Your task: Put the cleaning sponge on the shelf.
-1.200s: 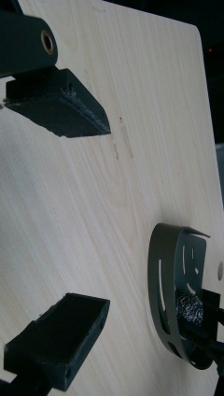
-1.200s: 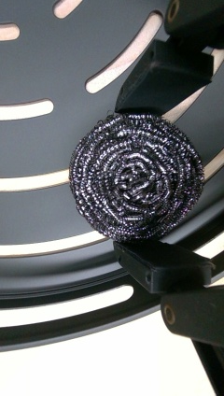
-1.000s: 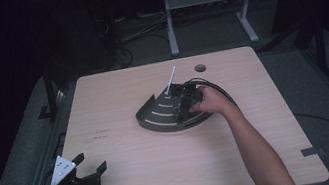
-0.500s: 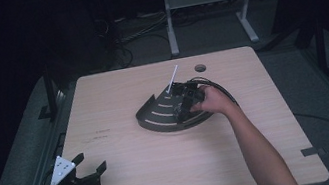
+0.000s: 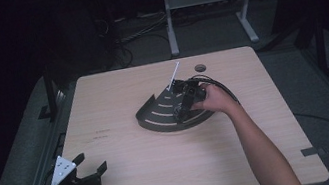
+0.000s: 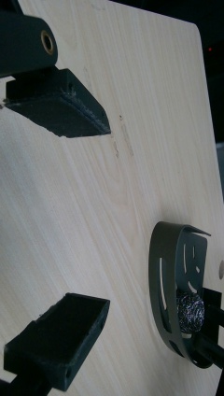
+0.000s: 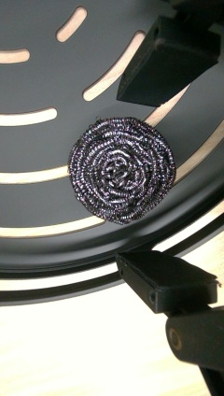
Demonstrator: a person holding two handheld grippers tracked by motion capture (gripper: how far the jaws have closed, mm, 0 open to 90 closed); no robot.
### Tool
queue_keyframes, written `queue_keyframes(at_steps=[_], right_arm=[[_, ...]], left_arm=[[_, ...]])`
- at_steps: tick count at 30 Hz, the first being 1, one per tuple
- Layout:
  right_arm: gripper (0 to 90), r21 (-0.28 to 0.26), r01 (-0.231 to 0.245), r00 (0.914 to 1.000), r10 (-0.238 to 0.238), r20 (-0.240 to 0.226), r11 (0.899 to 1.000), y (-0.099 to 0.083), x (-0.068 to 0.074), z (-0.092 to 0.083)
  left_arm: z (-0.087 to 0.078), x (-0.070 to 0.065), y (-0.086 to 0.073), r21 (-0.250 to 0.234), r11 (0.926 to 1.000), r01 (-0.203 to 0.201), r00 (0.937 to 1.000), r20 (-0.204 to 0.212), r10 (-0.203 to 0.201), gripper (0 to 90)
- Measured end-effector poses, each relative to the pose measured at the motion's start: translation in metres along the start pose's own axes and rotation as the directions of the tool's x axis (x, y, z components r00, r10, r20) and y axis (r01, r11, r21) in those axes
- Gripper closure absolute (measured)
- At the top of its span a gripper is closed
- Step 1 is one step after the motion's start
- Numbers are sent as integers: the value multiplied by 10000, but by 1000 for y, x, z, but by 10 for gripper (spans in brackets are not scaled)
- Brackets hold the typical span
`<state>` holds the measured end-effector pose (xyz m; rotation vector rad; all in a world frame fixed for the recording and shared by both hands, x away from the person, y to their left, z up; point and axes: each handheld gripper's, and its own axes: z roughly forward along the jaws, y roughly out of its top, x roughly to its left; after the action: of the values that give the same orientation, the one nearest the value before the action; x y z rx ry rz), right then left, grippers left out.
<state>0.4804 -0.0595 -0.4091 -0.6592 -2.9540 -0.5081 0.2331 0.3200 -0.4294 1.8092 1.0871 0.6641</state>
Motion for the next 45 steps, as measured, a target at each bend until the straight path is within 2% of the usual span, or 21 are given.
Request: queue_keyframes(at_steps=[5,11,18,25,34,36,45], right_arm=[[178,5,26,10000,-26,23,10000,-1,3,-5],[179,-285,52,9999,-48,124,9996,-4,7,-18],[175,-205,166,9993,-159,345,9997,-7,12,-22],[176,-286,251,9990,-241,365,9993,-11,17,-31],[174,-482,237,9992,-222,321,9986,-26,25,-32],[173,-630,205,9996,-194,182,9978,-32,26,-34],[173,-695,136,9996,-120,241,9975,-46,31,-35]], left_arm=[[0,-1,0,20,10000,-11,10000,35,11,132],[0,-3,1,42,9999,-96,9999,65,96,133],[0,-3,0,46,9999,-93,9999,73,92,133],[0,-3,0,38,9999,-106,9999,67,106,132],[1,-5,0,61,9999,-135,9999,57,135,133],[1,-5,0,75,9999,-135,9999,52,135,133],[2,-6,0,117,9998,-142,9999,87,141,133]])
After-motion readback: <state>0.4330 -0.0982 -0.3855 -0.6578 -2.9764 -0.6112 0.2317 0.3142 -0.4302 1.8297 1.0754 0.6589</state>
